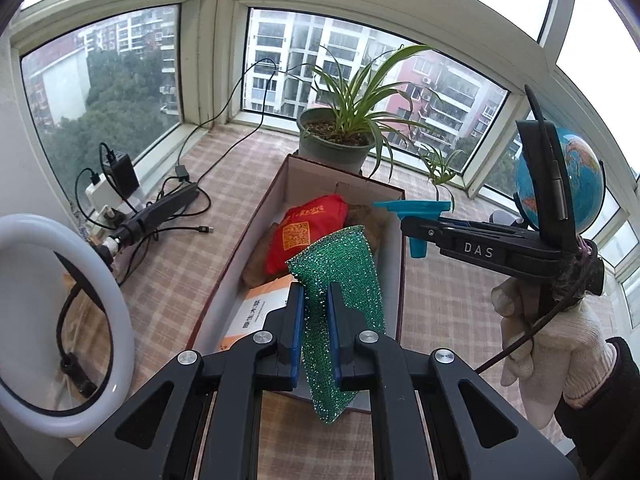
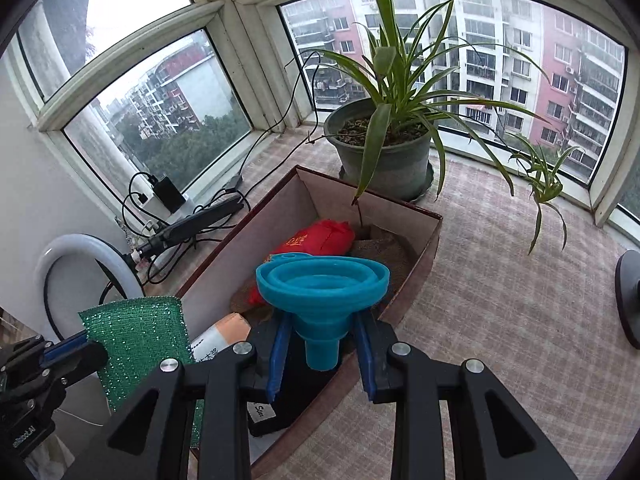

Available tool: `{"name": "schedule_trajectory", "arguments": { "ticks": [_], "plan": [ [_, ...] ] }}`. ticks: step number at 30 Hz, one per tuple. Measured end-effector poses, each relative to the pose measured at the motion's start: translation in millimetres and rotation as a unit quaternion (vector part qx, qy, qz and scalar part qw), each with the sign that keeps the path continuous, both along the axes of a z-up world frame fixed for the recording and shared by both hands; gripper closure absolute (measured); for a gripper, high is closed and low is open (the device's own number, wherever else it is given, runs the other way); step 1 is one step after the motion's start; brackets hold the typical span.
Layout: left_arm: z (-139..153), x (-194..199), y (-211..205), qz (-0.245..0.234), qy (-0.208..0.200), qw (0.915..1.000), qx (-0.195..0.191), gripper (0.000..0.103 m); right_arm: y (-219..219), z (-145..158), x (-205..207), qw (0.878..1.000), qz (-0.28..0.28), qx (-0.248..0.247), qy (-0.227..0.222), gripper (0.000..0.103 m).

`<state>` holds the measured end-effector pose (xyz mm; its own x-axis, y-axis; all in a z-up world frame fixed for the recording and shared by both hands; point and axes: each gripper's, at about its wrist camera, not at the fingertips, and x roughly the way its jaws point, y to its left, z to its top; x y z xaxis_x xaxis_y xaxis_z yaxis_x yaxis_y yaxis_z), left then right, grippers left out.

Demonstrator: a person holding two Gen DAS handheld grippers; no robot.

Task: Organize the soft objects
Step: 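Carry the green pad with the left tool while the right tool carries the funnel to the box, then open the left tool to drop the pad while the right tool drops the funnel into the box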

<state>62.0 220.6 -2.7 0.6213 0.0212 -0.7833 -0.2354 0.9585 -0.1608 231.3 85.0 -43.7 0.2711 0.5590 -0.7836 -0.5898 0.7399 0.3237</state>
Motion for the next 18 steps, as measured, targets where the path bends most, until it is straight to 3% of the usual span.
{"name": "schedule_trajectory", "arguments": {
  "ticks": [8,14,16,17,18],
  "plan": [
    [-8.6,5.8,-4.1,-0.006,0.012,0.9999,0.002,0.093,19.6,-9.4,11.7,1.000,0.002,-0.013,0.009,0.076],
    [-16.2,13.9,1.9,-0.001,0.016,0.9995,-0.025,0.090,25.7,-10.7,22.3,1.000,-0.002,0.000,0.026,0.071],
    [-18.8,17.1,5.0,-0.005,0.020,0.9989,-0.043,0.083,25.1,-10.8,24.8,0.999,-0.002,0.007,0.035,0.063],
    [-19.9,18.2,5.9,-0.005,0.022,0.9986,-0.047,0.070,24.4,-10.3,25.6,0.999,-0.004,0.007,0.035,0.055],
    [-20.5,18.8,6.7,-0.002,0.022,0.9986,-0.049,0.064,23.3,-9.1,25.9,0.999,-0.005,0.008,0.033,0.051]
  ]
}}
